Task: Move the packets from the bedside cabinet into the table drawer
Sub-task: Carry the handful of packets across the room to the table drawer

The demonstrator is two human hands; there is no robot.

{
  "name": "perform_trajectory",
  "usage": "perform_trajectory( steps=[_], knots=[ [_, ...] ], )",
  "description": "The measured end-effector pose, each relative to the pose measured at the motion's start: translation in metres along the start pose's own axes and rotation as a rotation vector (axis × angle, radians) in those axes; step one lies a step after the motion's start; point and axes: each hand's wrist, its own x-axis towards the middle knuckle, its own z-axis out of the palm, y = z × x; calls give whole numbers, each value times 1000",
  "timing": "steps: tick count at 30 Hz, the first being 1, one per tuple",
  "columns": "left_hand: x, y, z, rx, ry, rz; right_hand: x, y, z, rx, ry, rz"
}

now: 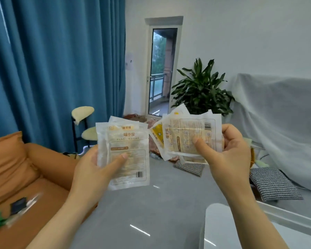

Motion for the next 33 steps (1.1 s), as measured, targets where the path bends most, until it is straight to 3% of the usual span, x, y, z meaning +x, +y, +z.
perform_trajectory(
  steps=[18, 33],
  knots=[
    [256, -122, 188, -96, -430, -96, 151, 168, -12, -289, 362, 118],
    [354, -170, 417, -104, -700, -105, 246, 316, -125, -453, 580, 285]
  ],
)
